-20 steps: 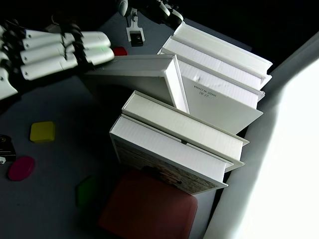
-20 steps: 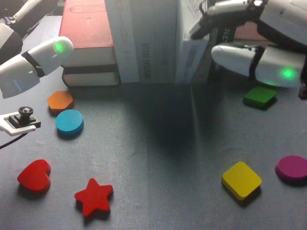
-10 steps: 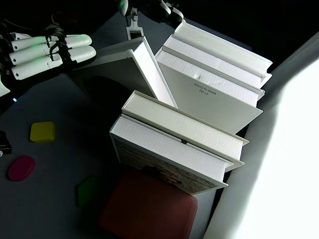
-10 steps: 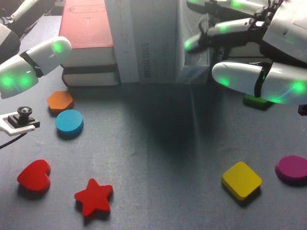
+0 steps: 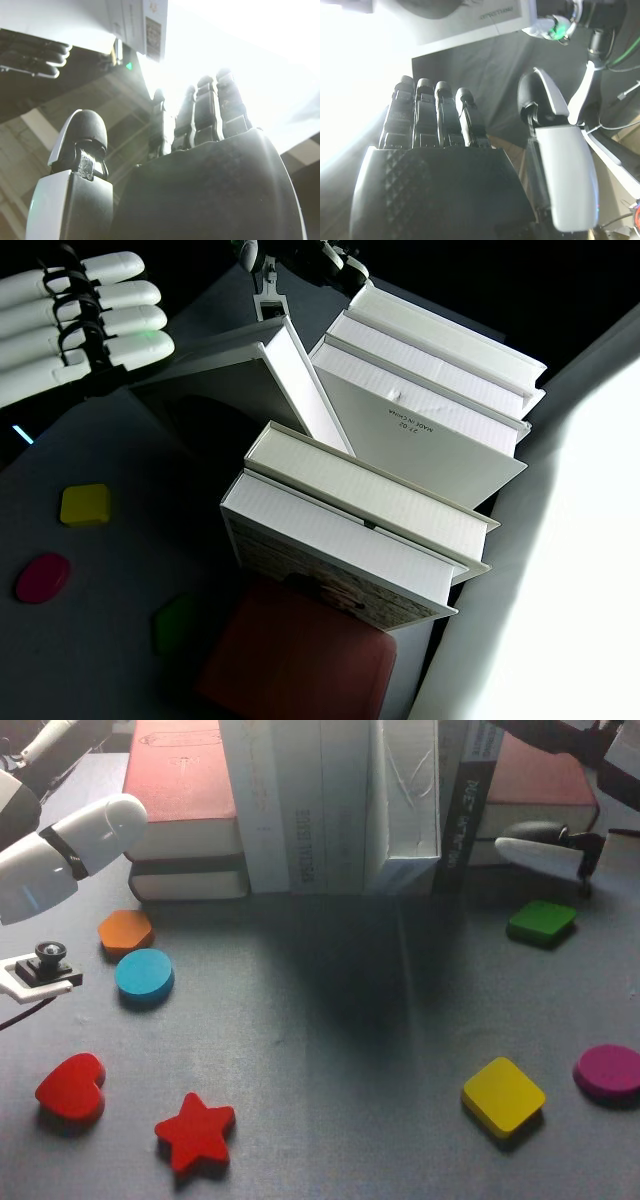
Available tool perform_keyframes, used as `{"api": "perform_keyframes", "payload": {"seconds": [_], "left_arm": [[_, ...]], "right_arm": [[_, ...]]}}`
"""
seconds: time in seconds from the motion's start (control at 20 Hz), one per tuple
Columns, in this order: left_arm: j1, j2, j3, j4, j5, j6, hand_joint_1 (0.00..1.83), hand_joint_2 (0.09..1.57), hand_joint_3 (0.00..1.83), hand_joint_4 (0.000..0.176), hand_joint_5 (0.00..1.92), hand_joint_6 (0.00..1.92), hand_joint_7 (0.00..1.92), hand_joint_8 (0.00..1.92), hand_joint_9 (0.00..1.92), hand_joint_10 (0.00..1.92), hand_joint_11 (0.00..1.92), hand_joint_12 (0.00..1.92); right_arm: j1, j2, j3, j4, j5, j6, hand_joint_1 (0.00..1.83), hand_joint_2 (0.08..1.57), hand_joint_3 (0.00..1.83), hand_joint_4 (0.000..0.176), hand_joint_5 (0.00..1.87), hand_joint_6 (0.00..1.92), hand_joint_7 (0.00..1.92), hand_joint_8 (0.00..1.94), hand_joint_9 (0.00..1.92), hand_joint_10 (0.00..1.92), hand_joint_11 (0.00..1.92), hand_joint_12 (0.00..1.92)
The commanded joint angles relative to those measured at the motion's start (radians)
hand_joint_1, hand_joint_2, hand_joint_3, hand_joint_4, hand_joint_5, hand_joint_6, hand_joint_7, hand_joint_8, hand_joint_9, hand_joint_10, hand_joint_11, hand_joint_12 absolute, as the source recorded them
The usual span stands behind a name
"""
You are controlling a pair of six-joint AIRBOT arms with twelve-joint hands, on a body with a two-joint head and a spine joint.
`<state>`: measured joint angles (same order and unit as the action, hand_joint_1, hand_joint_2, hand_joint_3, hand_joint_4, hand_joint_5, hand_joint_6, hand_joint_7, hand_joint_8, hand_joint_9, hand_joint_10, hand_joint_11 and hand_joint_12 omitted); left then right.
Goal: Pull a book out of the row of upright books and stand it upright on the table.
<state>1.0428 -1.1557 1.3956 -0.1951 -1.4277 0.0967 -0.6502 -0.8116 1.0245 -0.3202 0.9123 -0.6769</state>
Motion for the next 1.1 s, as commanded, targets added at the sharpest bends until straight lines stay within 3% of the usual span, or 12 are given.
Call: {"api": "perform_keyframes", "payload": {"seconds": [0.0, 0.05, 0.15, 0.2, 0.35, 0.5, 0.7, 0.75, 0.8, 0.9, 0.95, 1.05], "left_arm": [[-0.002, -0.002, 0.002, -0.016, -0.118, -0.009, 0.23, 1.35, 0.0, 0.127, 0.15, 0.0, 0.0, 0.0, 0.0, 0.0, 0.0, 0.0], [-0.002, -0.003, 0.003, -0.016, -0.116, -0.01, 0.23, 1.36, 0.0, 0.135, 0.15, 0.0, 0.0, 0.0, 0.0, 0.0, 0.0, 0.0], [0.0, -0.003, 0.003, -0.017, -0.117, -0.01, 0.23, 1.36, 0.0, 0.119, 0.16, 0.0, 0.0, 0.0, 0.0, 0.0, 0.0, 0.0], [0.002, -0.003, 0.003, -0.018, -0.118, -0.011, 0.24, 1.36, 0.0, 0.113, 0.16, 0.0, 0.0, 0.0, 0.0, 0.0, 0.0, 0.0], [0.006, -0.003, 0.003, -0.019, -0.117, -0.011, 0.24, 1.35, 0.0, 0.116, 0.16, 0.0, 0.0, 0.0, 0.0, 0.0, 0.0, 0.0], [0.01, -0.003, 0.004, -0.021, -0.115, -0.014, 0.27, 1.35, 0.0, 0.121, 0.17, 0.0, 0.0, 0.0, 0.0, 0.0, 0.0, 0.0], [0.011, -0.004, 0.005, -0.021, -0.114, -0.014, 0.29, 1.35, 0.0, 0.11, 0.17, 0.0, 0.0, 0.0, 0.0, 0.0, 0.0, 0.0], [0.012, -0.004, 0.005, -0.022, -0.111, -0.014, 0.29, 1.35, 0.0, 0.109, 0.17, 0.0, 0.0, 0.0, 0.0, 0.0, 0.0, 0.0], [0.012, -0.005, 0.006, -0.022, -0.107, -0.014, 0.28, 1.36, 0.0, 0.107, 0.17, 0.0, 0.0, 0.0, 0.0, 0.0, 0.0, 0.0], [0.012, -0.009, 0.009, -0.023, -0.104, -0.017, 0.26, 1.36, 0.0, 0.113, 0.17, 0.0, 0.0, 0.0, 0.0, 0.0, 0.0, 0.0], [0.012, -0.009, 0.01, -0.023, -0.104, -0.017, 0.24, 1.36, 0.0, 0.116, 0.16, 0.0, 0.0, 0.0, 0.0, 0.0, 0.0, 0.0], [0.012, -0.012, 0.011, -0.023, -0.103, -0.018, 0.25, 1.36, 0.0, 0.112, 0.16, 0.0, 0.0, 0.0, 0.0, 0.0, 0.0, 0.0]], "right_arm": [[0.026, 0.001, 0.007, 0.015, 0.078, 0.012, 1.04, 1.21, 0.0, 0.061, 0.0, 0.0, 0.0, 0.0, 0.0, 0.0, 0.0, 0.0], [0.058, 0.001, 0.012, -0.026, 0.035, 0.022, 1.1, 1.19, 0.0, 0.063, 0.0, 0.0, 0.0, 0.0, 0.0, 0.0, 0.0, 0.0], [0.141, 0.0, 0.012, -0.118, -0.081, 0.026, 1.13, 1.16, 0.0, 0.153, 0.0, 0.0, 0.0, 0.0, 0.0, 0.0, 0.0, 0.0], [0.177, -0.001, 0.012, -0.167, -0.135, 0.034, 1.18, 1.13, 0.0, 0.171, 0.0, 0.0, 0.0, 0.0, 0.0, 0.0, 0.0, 0.0], [0.273, -0.001, 0.003, -0.313, -0.277, 0.066, 1.17, 1.11, 0.0, 0.167, 0.0, 0.0, 0.0, 0.0, 0.0, 0.0, 0.0, 0.0], [0.349, -0.001, -0.009, -0.473, -0.368, 0.131, 1.19, 1.08, 0.0, 0.087, 0.0, 0.0, 0.0, 0.0, 0.0, 0.0, 0.0, 0.0], [0.454, -0.013, -0.019, -0.789, -0.462, 0.307, 1.2, 1.06, 0.0, 0.099, 0.0, 0.0, 0.0, 0.0, 0.0, 0.0, 0.0, 0.0], [0.474, -0.013, -0.02, -0.881, -0.484, 0.361, 1.25, 1.04, 0.0, 0.082, 0.0, 0.0, 0.0, 0.0, 0.0, 0.0, 0.0, 0.0], [0.496, -0.013, -0.021, -0.964, -0.501, 0.416, 1.26, 1.04, 0.0, 0.104, 0.0, 0.0, 0.0, 0.0, 0.0, 0.0, 0.0, 0.0], [0.536, -0.026, -0.023, -1.174, -0.521, 0.565, 1.21, 1.05, 0.0, 0.115, 0.0, 0.0, 0.0, 0.0, 0.0, 0.0, 0.02, 0.01], [0.555, -0.036, -0.026, -1.299, -0.528, 0.648, 1.2, 1.04, 0.0, 0.088, 0.0, 0.0, 0.0, 0.0, 0.0, 0.0, 0.02, 0.01], [0.612, -0.056, -0.031, -1.592, -0.532, 0.858, 1.21, 1.03, 0.0, 0.067, 0.0, 0.0, 0.0, 0.0, 0.0, 0.0, 0.01, 0.0]]}}
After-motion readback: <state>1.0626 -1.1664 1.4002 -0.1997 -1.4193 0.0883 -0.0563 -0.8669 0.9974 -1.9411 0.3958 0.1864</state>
